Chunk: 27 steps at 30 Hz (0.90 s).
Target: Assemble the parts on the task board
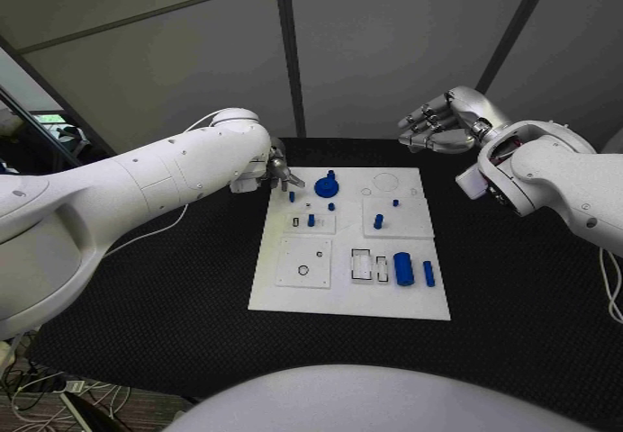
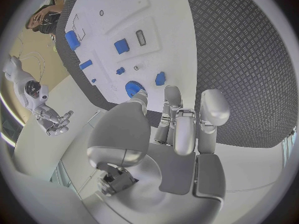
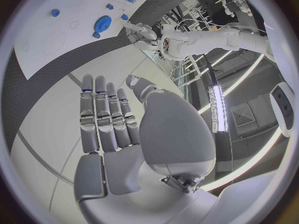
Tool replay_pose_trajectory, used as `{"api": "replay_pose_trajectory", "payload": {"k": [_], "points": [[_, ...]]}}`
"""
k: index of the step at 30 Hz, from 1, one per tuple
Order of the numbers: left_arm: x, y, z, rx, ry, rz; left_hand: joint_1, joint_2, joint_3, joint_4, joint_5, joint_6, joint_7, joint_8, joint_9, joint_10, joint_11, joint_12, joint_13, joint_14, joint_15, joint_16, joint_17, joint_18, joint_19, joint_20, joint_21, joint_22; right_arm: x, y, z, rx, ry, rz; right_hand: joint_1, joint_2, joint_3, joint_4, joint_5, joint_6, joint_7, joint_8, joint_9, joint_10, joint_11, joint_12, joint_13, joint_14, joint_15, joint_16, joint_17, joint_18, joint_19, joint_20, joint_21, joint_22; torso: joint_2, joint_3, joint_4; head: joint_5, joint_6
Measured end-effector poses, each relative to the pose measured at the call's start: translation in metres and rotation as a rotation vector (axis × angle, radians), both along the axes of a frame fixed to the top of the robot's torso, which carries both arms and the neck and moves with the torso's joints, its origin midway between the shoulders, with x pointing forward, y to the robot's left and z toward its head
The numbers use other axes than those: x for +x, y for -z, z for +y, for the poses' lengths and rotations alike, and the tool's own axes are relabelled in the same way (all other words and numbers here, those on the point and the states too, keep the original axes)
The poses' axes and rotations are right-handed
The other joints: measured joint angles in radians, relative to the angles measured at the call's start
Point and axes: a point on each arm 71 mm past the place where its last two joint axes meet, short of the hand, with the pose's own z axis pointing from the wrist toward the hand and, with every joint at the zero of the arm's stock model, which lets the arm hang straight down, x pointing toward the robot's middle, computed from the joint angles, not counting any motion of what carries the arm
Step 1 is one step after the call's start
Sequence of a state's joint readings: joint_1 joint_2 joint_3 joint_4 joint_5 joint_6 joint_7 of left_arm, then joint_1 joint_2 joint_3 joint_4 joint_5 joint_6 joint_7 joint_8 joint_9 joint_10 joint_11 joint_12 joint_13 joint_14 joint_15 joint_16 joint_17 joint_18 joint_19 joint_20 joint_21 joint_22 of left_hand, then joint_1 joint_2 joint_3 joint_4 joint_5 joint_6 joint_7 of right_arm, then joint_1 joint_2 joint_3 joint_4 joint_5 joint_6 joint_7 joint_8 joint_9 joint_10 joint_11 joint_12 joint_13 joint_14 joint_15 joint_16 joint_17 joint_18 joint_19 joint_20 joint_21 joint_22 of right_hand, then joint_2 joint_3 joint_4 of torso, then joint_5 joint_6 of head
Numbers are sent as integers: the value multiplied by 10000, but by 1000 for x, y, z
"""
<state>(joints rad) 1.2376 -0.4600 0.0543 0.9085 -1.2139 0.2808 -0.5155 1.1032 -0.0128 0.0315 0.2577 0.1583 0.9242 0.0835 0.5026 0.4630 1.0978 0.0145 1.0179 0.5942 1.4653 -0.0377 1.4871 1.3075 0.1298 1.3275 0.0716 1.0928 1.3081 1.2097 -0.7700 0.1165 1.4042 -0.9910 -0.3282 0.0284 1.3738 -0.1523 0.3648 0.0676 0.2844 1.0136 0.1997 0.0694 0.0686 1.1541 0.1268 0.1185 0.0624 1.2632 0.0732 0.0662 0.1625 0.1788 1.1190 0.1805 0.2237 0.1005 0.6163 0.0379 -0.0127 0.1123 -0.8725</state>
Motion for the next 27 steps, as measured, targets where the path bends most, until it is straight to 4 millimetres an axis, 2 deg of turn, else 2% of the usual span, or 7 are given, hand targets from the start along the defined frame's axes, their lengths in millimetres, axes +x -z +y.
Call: {"api": "replay_pose_trajectory", "payload": {"k": [3,6,15,22,27], "points": [[0,2,0,28,15,72,138,71,-16,-16,0,70,2,0,-31,54,-54,0,45,0,0,39,0,0,55,-55,114,0,0,0,0,-2,0,-2,-1,1,0,0,0,0,0,0,0,0,0,0,0,0,0,0,-5,0,0,0,0,-4,2,-1,0,-5,1],[-1,3,-1,41,48,127,225,119,3,-57,0,105,-34,0,-40,90,-21,0,73,0,0,42,0,2,55,-55,114,0,0,0,0,-3,1,-4,-42,42,0,0,0,0,0,0,0,0,0,0,0,0,0,0,-9,-1,0,0,0,-9,2,-1,0,-6,1],[-2,8,-3,85,104,307,302,117,3,-112,0,105,-33,0,-55,89,-21,0,72,0,0,41,0,2,54,-55,152,-1,0,0,1,-1,-17,-8,-42,42,0,0,0,0,0,0,0,0,0,0,0,0,0,0,-9,-1,0,0,0,-9,2,0,0,13,1],[-2,9,-3,88,88,323,552,367,128,-236,-1,140,-69,0,-103,141,-73,44,92,0,-72,81,0,-2,127,-54,210,-2,0,0,1,-2,-18,-9,-42,42,0,0,0,0,0,0,0,0,0,0,0,0,0,0,-15,0,0,0,-35,-15,2,6,0,10,1],[-1,10,-5,64,103,311,724,432,211,-318,-1,176,-104,0,-122,178,-109,44,125,0,-72,81,0,-5,163,-89,266,-2,0,0,1,-3,-19,-10,-41,42,0,0,0,0,0,0,0,0,0,0,0,0,0,0,-18,-1,0,0,-39,-19,2,6,-1,-3,1]]}}
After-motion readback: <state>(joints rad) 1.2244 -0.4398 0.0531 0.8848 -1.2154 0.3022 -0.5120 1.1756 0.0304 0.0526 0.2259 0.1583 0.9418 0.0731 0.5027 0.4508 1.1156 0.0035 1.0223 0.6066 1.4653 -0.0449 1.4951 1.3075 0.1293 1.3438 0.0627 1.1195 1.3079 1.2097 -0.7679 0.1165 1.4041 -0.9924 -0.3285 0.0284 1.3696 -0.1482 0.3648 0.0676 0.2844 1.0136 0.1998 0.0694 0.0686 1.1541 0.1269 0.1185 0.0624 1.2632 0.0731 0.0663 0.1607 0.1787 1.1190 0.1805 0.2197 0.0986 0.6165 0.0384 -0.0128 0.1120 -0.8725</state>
